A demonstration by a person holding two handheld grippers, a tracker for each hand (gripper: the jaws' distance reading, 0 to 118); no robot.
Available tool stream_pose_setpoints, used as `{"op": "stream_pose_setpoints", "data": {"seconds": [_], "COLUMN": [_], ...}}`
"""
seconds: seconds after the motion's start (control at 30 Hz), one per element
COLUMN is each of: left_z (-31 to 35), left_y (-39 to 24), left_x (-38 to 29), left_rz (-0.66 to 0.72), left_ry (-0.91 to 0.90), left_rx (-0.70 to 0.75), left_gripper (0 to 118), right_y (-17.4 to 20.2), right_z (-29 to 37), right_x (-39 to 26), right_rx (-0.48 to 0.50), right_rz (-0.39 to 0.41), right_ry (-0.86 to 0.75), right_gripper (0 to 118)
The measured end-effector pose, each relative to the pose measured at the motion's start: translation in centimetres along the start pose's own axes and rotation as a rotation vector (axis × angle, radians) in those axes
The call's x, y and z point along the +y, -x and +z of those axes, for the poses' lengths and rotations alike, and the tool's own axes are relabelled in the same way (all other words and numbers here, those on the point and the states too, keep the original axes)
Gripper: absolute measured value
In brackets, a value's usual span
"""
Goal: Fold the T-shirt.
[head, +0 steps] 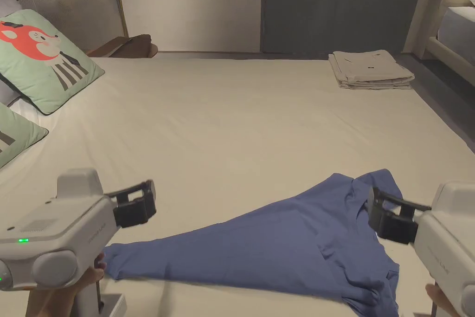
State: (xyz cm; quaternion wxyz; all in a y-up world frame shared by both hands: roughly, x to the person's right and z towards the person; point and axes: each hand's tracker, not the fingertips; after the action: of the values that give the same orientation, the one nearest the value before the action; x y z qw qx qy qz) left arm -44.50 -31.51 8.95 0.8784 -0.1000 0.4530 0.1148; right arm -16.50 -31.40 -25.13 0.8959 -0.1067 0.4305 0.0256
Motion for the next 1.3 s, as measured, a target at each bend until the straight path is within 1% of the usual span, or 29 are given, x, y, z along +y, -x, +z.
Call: {"op": "stream_pose_setpoints", "data": {"seconds": [0.13,0.23,0.3,0.33,0.37,0.4,0.43,0.47,0.5,0.57,0.63,0.9,0.97,1.07,1.2,1.23,1.27,1.3], "left_z": [1.2,1.3,1.5,1.6,1.4,1.5,1.6,1.6,1.3,0.9,0.7,0.0,-0.6,-2.4,-4.8,-5.4,-5.7,-6.0], "left_y": [-2.3,-3.6,-4.3,-4.6,-4.5,-4.6,-4.8,-5.0,-5.0,-5.1,-5.0,-4.0,-3.1,-0.9,3.3,4.5,5.6,6.7], "left_x": [1.9,1.9,1.8,1.7,1.5,1.4,1.4,1.4,1.3,1.3,1.3,0.9,0.8,0.1,-2.4,-3.1,-3.8,-4.7], "left_rz": [-0.055,-0.088,-0.103,-0.105,-0.106,-0.111,-0.112,-0.115,-0.121,-0.129,-0.125,-0.144,-0.141,-0.11,-0.027,-0.001,0.033,0.07], "left_ry": [-0.152,-0.208,-0.225,-0.231,-0.238,-0.245,-0.245,-0.244,-0.238,-0.216,-0.19,-0.161,-0.094,0.075,0.267,0.32,0.333,0.369], "left_rx": [0.016,0.046,0.05,0.046,0.036,0.019,0.01,0.004,0.001,-0.013,-0.042,-0.025,-0.012,0.002,0.051,0.06,0.084,0.114], "left_gripper": [108,108,106,100,89,73,41,12,0,0,0,0,0,0,0,8,26,52], "right_y": [0.7,1.2,1.3,1.2,1.2,1.1,1.1,1.1,1.1,1.1,1.1,1.5,1.5,1.5,1.5,1.5,1.5,1.5], "right_z": [0.4,0.7,0.9,0.7,0.7,0.7,0.8,1.0,1.0,0.9,1.2,1.8,1.7,1.6,1.2,1.1,0.9,0.8], "right_x": [1.6,2.0,2.1,1.8,1.8,1.8,1.8,1.8,1.8,1.7,1.8,2.2,2.3,2.2,1.9,1.7,1.6,1.5], "right_rx": [-0.03,-0.04,-0.043,-0.045,-0.048,-0.048,-0.049,-0.05,-0.049,-0.053,-0.033,-0.047,-0.047,-0.047,-0.047,-0.046,-0.045,-0.045], "right_rz": [0.044,0.051,0.057,0.054,0.058,0.06,0.065,0.073,0.078,0.089,0.092,0.096,0.095,0.094,0.094,0.094,0.096,0.097], "right_ry": [-0.118,-0.141,-0.155,-0.162,-0.167,-0.169,-0.172,-0.176,-0.177,-0.176,-0.175,-0.183,-0.179,-0.171,-0.15,-0.144,-0.139,-0.132], "right_gripper": [111,109,101,90,80,67,40,17,0,0,0,0,0,0,0,0,0,0]}}
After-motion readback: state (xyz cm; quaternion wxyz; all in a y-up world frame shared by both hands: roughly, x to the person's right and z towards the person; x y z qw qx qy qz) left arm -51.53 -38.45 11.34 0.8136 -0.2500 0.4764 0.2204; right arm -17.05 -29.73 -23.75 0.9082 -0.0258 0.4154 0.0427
